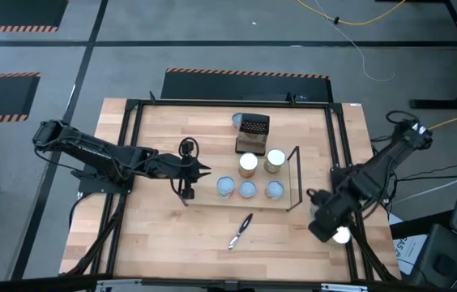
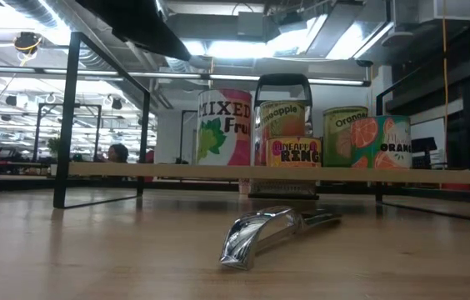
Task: Pick and place cans onto a shelf
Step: Put the canned peaches on the shelf
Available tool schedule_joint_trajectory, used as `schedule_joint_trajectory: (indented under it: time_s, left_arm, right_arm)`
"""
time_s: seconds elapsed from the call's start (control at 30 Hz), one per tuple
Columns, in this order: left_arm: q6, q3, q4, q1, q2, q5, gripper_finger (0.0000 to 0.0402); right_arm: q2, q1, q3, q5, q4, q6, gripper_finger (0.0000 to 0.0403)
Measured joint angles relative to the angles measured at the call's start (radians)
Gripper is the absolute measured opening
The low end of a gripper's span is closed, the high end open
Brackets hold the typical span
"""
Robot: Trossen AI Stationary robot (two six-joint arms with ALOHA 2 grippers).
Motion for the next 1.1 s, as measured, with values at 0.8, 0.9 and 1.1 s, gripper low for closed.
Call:
schedule_joint_trajectory:
  time_s: [0.8,0.9,1.1]
  left_arm:
    - [-0.008,0.002,0.011,-0.026,0.000,0.047,0.0055]
    - [-0.008,0.002,0.011,-0.026,0.000,0.047,0.0055]
    - [-0.007,0.002,0.011,-0.026,0.000,0.047,0.0055]
  right_arm:
    - [0.210,0.144,-0.094,-0.065,0.050,0.121,0.0181]
    - [0.224,0.144,-0.094,-0.058,0.047,0.119,0.0181]
    - [0.242,0.144,-0.094,-0.041,0.049,0.099,0.0181]
